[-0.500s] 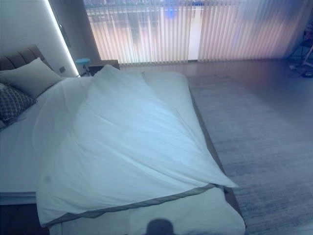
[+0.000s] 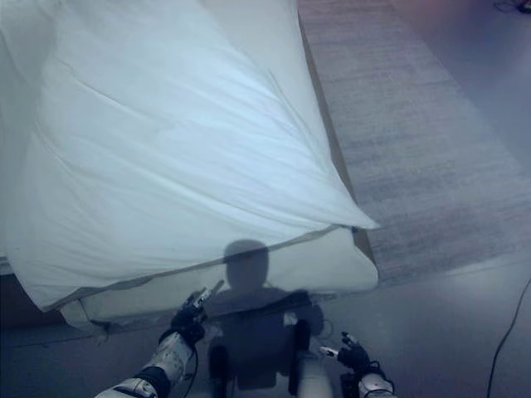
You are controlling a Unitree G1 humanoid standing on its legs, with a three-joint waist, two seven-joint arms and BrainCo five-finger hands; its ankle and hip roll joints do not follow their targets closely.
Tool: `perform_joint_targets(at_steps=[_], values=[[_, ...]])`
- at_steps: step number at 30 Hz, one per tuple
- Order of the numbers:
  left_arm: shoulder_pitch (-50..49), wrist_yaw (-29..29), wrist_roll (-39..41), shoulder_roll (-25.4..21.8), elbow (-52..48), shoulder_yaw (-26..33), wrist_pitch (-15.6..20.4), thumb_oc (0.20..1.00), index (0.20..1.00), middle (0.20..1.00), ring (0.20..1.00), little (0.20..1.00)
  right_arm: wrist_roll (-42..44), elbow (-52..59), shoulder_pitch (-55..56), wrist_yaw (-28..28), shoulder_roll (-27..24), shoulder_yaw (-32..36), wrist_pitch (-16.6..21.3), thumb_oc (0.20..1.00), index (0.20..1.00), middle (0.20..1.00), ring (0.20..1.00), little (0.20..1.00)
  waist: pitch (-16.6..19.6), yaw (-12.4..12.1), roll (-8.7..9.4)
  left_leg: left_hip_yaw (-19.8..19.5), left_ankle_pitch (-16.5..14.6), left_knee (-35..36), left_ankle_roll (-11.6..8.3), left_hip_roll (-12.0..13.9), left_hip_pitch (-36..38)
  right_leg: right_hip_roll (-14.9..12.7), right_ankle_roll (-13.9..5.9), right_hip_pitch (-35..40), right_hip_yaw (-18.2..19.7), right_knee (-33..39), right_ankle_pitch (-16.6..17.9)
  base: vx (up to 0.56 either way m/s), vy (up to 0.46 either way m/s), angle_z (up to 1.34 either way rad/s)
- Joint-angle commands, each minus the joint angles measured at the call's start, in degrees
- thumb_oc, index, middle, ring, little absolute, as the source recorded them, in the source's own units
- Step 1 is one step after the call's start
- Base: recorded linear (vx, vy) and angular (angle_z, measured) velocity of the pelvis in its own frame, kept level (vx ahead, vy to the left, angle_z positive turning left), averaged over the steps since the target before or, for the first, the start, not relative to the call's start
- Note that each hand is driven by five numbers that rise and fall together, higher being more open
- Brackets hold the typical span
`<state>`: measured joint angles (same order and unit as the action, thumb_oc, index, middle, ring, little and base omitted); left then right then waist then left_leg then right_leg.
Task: Make the bed
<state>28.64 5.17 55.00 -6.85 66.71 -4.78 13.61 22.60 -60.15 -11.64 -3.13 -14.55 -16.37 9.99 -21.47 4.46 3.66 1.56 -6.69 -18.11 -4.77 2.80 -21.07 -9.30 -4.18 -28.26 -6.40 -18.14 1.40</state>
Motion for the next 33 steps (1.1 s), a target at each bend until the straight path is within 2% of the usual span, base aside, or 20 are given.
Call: perform_joint_targets(at_steps=[1,4,5,6,10,12,30,31,32,33], values=[[1.91,1.50,3.83,1.56,-0.10,1.73,2.61,1.000,1.000,1.000,1.000,1.000,2.32,4.49,1.59,-1.40,-1.66,-1.29,2.25,1.000,1.000,1.000,1.000,1.000,1.49,1.10,0.47,1.14,2.77,-2.32,1.24,-1.66,-5.67,0.62,-3.73,-2.22,0.99,-3.51,-0.44,-0.07,-0.014,0.03],[6.14,3.51,8.29,0.89,-0.91,5.09,4.35,1.000,1.000,1.000,1.000,1.000,3.85,6.91,1.31,-1.71,-1.44,-2.26,2.57,1.000,1.000,1.000,1.000,1.000,1.53,1.80,0.91,1.15,2.14,-5.62,0.95,-1.06,-10.11,0.49,-3.53,-6.38,1.07,-6.26,-1.11,-0.04,0.000,-0.05],[6.15,3.50,8.29,0.89,-0.90,5.10,4.35,1.000,1.000,1.000,1.000,1.000,3.85,6.91,1.31,-1.71,-1.44,-2.27,2.57,1.000,1.000,1.000,1.000,1.000,1.59,1.82,0.90,1.14,2.12,-5.68,0.95,-1.06,-10.21,0.48,-3.53,-6.48,1.07,-6.31,-1.13,-0.02,0.029,-0.10],[9.11,4.63,11.15,-0.14,-1.36,7.68,5.50,1.000,1.000,1.000,1.000,1.000,4.11,8.88,1.02,-1.87,-1.78,-2.97,2.69,1.000,1.000,1.000,1.000,1.000,1.22,2.36,1.40,1.18,1.76,-6.42,0.92,-0.82,-11.36,0.46,-3.61,-7.84,1.13,-6.83,-1.17,-0.02,0.025,-0.04],[11.30,5.41,13.25,-0.52,-1.93,9.09,6.15,1.000,1.000,1.000,1.000,1.000,4.63,10.62,0.69,-1.86,-1.94,-3.51,2.61,1.000,1.000,1.000,1.000,1.000,0.97,2.78,1.87,1.41,1.42,-7.34,0.95,-0.61,-12.58,0.49,-3.66,-8.77,1.30,-7.13,-1.11,0.00,0.011,-0.04],[15.13,6.52,15.70,-2.65,-1.36,11.18,7.17,1.000,1.000,1.000,1.000,1.000,5.58,12.37,0.40,-1.58,-2.17,-4.32,3.01,1.000,1.000,1.000,1.000,1.000,0.56,3.38,2.53,1.51,1.52,-6.97,0.90,-0.46,-13.14,0.68,-3.78,-9.32,1.43,-6.70,-0.89,0.02,0.025,-0.05],[23.38,8.96,17.48,-9.06,-1.85,12.70,10.80,1.000,1.000,1.000,1.000,1.000,6.01,12.91,0.35,-1.49,-1.74,-6.81,4.01,1.000,1.000,1.000,1.000,1.000,-0.07,3.89,3.89,2.25,1.62,-6.55,0.69,-0.30,-13.70,1.06,-4.09,-9.53,2.11,-3.73,0.36,0.01,0.006,-0.01],[23.52,9.00,17.45,-9.22,-1.99,12.73,10.95,0.818,0.818,0.818,0.818,0.818,5.97,13.22,0.47,-1.41,-1.71,-6.91,4.07,1.000,1.000,1.000,1.000,1.000,-0.11,3.92,3.91,2.33,1.59,-6.55,0.72,-0.30,-13.71,1.11,-4.11,-9.69,2.10,-3.83,0.40,0.00,0.000,0.00],[23.57,9.23,17.45,-9.37,-2.42,12.84,11.45,0.335,0.335,0.335,0.335,0.335,5.81,13.33,0.60,-1.46,-1.67,-7.04,4.18,1.000,1.000,1.000,1.000,1.000,-0.04,3.90,3.99,2.37,1.52,-6.68,0.72,-0.33,-13.76,1.14,-4.08,-9.70,2.25,-3.74,0.53,0.00,0.000,0.00],[23.53,9.31,17.41,-9.35,-2.50,12.84,11.49,0.200,0.200,0.200,0.200,0.200,5.79,13.34,0.62,-1.48,-1.65,-7.06,4.18,1.000,1.000,1.000,1.000,1.000,-0.02,3.88,4.01,2.40,1.50,-6.72,0.73,-0.31,-13.78,1.17,-4.09,-9.72,2.28,-3.71,0.56,0.00,0.000,0.00]])
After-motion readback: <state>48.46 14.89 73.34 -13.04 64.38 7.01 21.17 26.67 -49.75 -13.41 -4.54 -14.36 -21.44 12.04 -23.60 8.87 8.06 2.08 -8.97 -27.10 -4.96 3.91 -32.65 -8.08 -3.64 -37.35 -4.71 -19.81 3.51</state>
